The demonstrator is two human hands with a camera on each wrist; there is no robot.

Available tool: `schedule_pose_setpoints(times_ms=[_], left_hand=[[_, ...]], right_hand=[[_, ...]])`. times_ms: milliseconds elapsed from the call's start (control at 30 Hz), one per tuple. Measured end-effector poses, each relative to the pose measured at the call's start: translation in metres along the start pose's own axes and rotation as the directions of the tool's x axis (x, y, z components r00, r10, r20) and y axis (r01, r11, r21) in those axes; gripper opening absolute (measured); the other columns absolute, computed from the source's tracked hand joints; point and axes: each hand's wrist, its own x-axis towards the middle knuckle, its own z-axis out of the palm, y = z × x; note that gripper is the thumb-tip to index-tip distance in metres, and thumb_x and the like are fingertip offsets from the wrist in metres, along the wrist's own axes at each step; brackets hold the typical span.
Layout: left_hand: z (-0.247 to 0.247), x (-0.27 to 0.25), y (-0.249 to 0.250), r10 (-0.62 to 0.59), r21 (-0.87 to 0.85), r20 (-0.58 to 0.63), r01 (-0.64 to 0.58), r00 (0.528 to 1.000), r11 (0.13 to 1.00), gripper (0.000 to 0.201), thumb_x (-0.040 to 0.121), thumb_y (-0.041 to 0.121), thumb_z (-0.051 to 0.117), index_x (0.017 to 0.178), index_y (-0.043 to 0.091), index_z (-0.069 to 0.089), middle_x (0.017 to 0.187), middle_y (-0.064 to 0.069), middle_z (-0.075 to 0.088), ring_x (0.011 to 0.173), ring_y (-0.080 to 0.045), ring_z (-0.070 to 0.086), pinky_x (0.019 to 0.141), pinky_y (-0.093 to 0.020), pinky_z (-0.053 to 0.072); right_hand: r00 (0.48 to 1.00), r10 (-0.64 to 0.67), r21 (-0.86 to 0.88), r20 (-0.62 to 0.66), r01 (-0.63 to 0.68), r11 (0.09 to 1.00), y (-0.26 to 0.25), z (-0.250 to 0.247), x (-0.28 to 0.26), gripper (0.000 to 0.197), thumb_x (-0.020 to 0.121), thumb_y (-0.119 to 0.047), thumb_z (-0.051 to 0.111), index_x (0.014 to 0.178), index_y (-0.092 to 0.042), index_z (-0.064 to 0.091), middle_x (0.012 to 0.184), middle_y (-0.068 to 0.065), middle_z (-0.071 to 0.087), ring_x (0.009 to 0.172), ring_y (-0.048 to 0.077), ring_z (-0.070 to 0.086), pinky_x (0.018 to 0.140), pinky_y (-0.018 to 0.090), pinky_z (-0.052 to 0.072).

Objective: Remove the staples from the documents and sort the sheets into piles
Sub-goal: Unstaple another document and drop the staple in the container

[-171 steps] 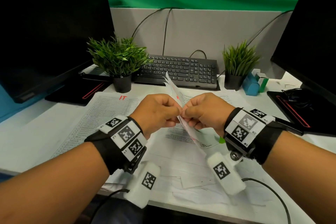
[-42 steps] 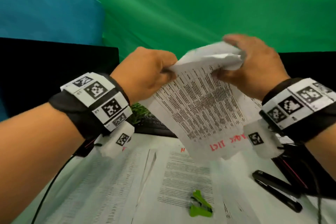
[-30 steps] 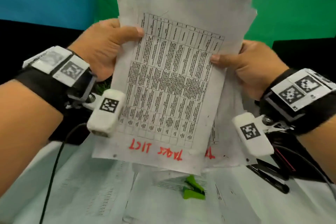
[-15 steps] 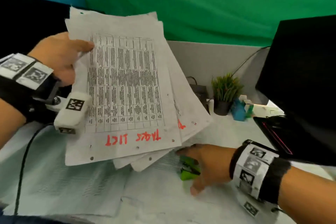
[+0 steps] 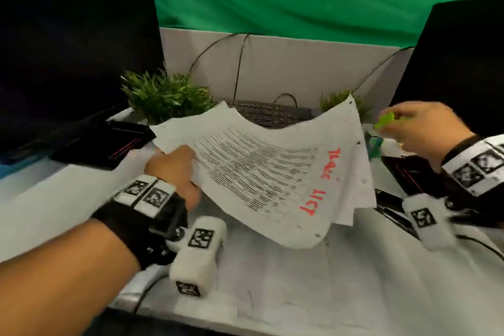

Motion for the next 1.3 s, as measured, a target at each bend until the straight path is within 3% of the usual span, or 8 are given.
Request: schedule_pose_setpoints(times_ms=[100, 267, 367, 633, 733, 867, 1067, 1300], left_hand=[[0.014, 0.001, -0.035, 0.036, 0.17, 0.001, -0.036, 0.999, 0.985, 0.058, 0.09, 0.016, 0.069, 0.144, 0.011, 0.046, 0.143, -0.018, 0.052, 0.13, -0.033, 0.051, 0.094, -0.02, 0.052], [0.018, 0.011, -0.049, -0.106, -0.18, -0.001, 0.104, 0.994, 0.978, 0.047, 0.094, 0.014, 0.063, 0.139, 0.003, 0.052, 0.137, -0.016, 0.059, 0.081, -0.015, 0.053, 0.034, -0.014, 0.045], [0.013, -0.016, -0.069, -0.11, -0.177, 0.156, 0.137, 0.982, 0.975, 0.046, 0.08, 0.005, 0.069, 0.125, 0.0, 0.063, 0.113, -0.017, 0.072, 0.088, -0.028, 0.069, 0.069, -0.037, 0.063], [-0.028, -0.017, -0.049, -0.249, -0.06, 0.391, 0.295, 0.886, 0.954, 0.034, 0.092, 0.031, 0.061, 0.116, 0.009, 0.068, 0.111, -0.018, 0.077, 0.09, -0.032, 0.075, 0.077, -0.047, 0.064], [-0.024, 0.0, -0.044, -0.281, 0.049, 0.316, 0.28, 0.906, 0.959, 0.019, 0.094, 0.005, 0.06, 0.112, -0.001, 0.065, 0.092, -0.02, 0.078, 0.07, -0.031, 0.077, 0.055, -0.044, 0.063], [-0.022, 0.002, -0.052, -0.283, 0.181, 0.322, 0.235, 0.903, 0.955, 0.018, 0.094, -0.006, 0.061, 0.111, -0.006, 0.065, 0.091, -0.02, 0.078, 0.079, -0.032, 0.077, 0.062, -0.044, 0.065], [-0.023, -0.021, -0.067, -0.147, -0.068, 0.441, 0.196, 0.885, 0.978, 0.032, 0.093, -0.002, 0.065, 0.124, 0.007, 0.066, 0.112, -0.013, 0.077, 0.104, -0.033, 0.074, 0.088, -0.051, 0.061], [-0.019, -0.032, -0.065, -0.276, 0.121, 0.51, 0.25, 0.815, 0.961, 0.021, 0.095, 0.014, 0.062, 0.114, 0.01, 0.069, 0.102, -0.008, 0.079, 0.073, -0.02, 0.076, 0.057, -0.031, 0.062]], right_hand=[[0.989, 0.134, 0.323, 0.057, -0.146, 0.935, -0.007, 0.006, -0.003, 0.035, 0.083, -0.008, 0.075, 0.114, -0.023, 0.069, 0.102, 0.01, 0.069, 0.072, 0.022, 0.057, 0.064, 0.03, 0.047], [0.895, 0.105, 0.395, 0.434, -0.294, 0.87, -0.026, 0.04, -0.043, 0.03, 0.079, -0.002, 0.076, 0.108, -0.008, 0.067, 0.085, 0.008, 0.062, 0.064, 0.012, 0.053, 0.054, 0.021, 0.044], [0.81, 0.058, 0.371, 0.584, -0.329, 0.868, -0.03, 0.059, -0.061, 0.027, 0.079, 0.003, 0.074, 0.104, -0.006, 0.069, 0.082, 0.004, 0.065, 0.066, 0.01, 0.054, 0.058, 0.021, 0.043], [0.554, 0.103, 0.133, 0.826, -0.369, 0.92, -0.008, 0.102, -0.099, 0.052, 0.076, 0.007, 0.076, 0.122, -0.015, 0.065, 0.09, 0.013, 0.054, 0.073, 0.029, 0.054, 0.064, 0.033, 0.051], [0.577, 0.087, 0.109, 0.812, -0.297, 0.949, -0.006, 0.104, -0.102, 0.052, 0.077, 0.009, 0.076, 0.123, -0.013, 0.063, 0.098, 0.015, 0.057, 0.077, 0.026, 0.058, 0.07, 0.039, 0.055], [0.63, 0.07, 0.096, 0.773, -0.225, 0.97, -0.01, 0.099, -0.104, 0.057, 0.046, -0.01, 0.088, 0.1, -0.01, 0.07, 0.105, 0.029, 0.069, 0.08, 0.031, 0.063, 0.087, 0.061, 0.053], [0.747, -0.021, 0.351, 0.665, -0.288, 0.891, -0.019, 0.099, -0.104, 0.033, 0.067, 0.007, 0.082, 0.096, -0.006, 0.072, 0.099, 0.032, 0.068, 0.081, 0.035, 0.059, 0.087, 0.056, 0.051], [0.726, -0.125, 0.16, 0.677, 0.021, 0.987, -0.027, 0.124, -0.12, 0.036, 0.069, -0.013, 0.087, 0.102, -0.021, 0.074, 0.098, 0.003, 0.077, 0.09, 0.019, 0.071, 0.092, 0.044, 0.057]])
